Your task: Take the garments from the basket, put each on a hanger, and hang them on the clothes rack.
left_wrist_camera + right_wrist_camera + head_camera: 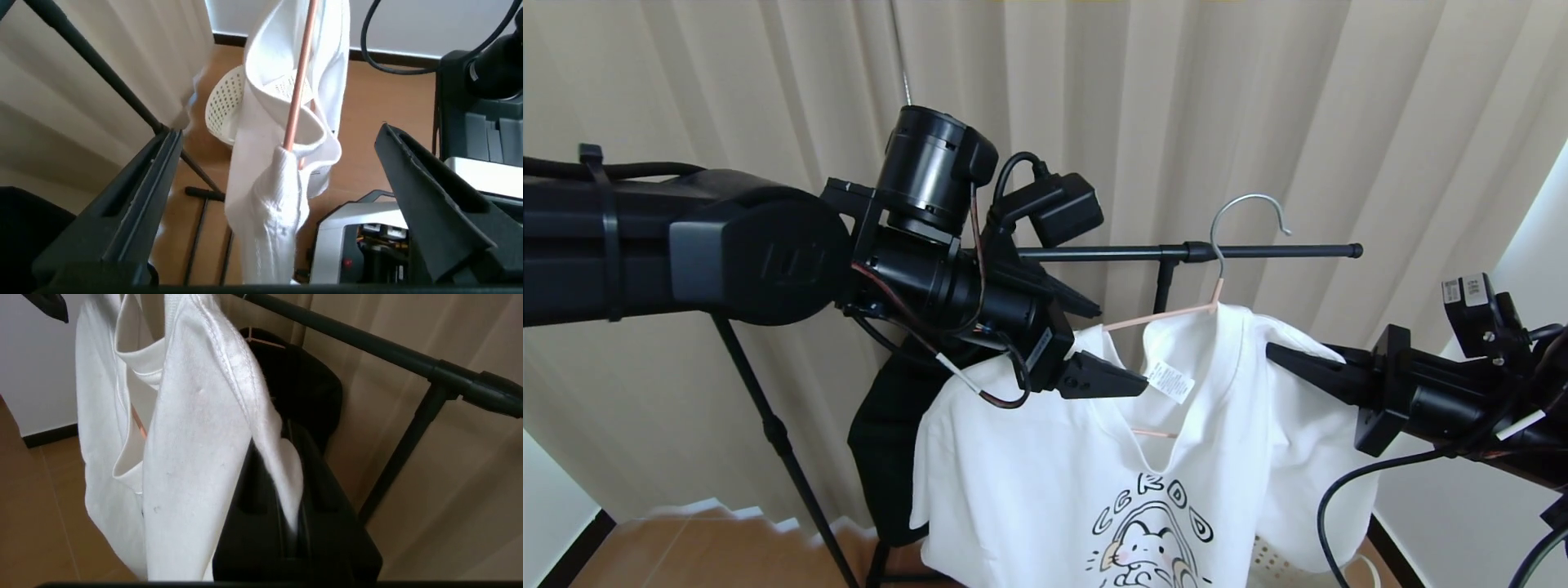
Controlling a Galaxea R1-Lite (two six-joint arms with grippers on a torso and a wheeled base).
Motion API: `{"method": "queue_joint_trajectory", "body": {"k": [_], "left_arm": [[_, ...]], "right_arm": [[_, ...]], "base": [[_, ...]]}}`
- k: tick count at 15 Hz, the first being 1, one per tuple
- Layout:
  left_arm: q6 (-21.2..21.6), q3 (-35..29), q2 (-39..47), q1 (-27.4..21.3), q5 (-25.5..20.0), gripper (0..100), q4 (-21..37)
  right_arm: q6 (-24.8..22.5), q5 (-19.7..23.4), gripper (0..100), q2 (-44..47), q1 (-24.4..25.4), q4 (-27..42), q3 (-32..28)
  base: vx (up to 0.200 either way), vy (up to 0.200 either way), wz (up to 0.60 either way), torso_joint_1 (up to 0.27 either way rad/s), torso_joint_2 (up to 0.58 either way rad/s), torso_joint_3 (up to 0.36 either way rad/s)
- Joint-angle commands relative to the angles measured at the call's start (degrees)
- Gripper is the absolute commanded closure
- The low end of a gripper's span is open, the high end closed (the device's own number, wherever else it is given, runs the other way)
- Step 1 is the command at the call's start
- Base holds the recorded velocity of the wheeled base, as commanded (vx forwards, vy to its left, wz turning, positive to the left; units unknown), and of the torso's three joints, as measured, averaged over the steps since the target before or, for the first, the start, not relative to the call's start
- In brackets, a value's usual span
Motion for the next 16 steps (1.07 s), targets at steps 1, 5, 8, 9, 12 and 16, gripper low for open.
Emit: {"method": "queue_joint_trajectory", "body": {"k": [1,5,8,9,12,16], "left_arm": [[0.9,-0.1,0.5,-0.5,0.0,0,0.3],[5.4,-2.8,0.3,-1.1,0.0,0,5.4],[7.2,-5.4,0.4,-1.1,0.0,0,10.8],[7.7,-5.4,0.3,-1.1,0.0,0,10.9],[7.8,-5.2,0.3,-1.1,0.0,0,10.9],[7.8,-5.0,0.6,-1.6,-0.1,0,10.9]], "right_arm": [[0.0,0.0,100,0.0,0.4,0.0,0.0],[0.0,-0.1,100,0.0,0.5,0.0,-0.1],[0.0,-0.1,100,-0.1,0.5,0.0,-0.2],[0.0,-0.2,100,0.0,0.5,0.0,-0.3],[0.0,-0.2,100,0.0,0.5,0.0,-0.5],[0.1,-0.2,100,-0.1,0.5,0.0,-0.6]], "base": [[0.000,0.000,0.00,0.000,0.00,0.000],[0.000,0.000,0.00,0.000,0.00,0.000],[0.000,0.000,0.00,0.000,0.00,0.000],[0.000,0.000,0.00,0.000,0.00,0.000],[0.000,0.000,0.00,0.000,0.00,0.000],[0.000,0.000,0.00,0.000,0.00,0.000]]}}
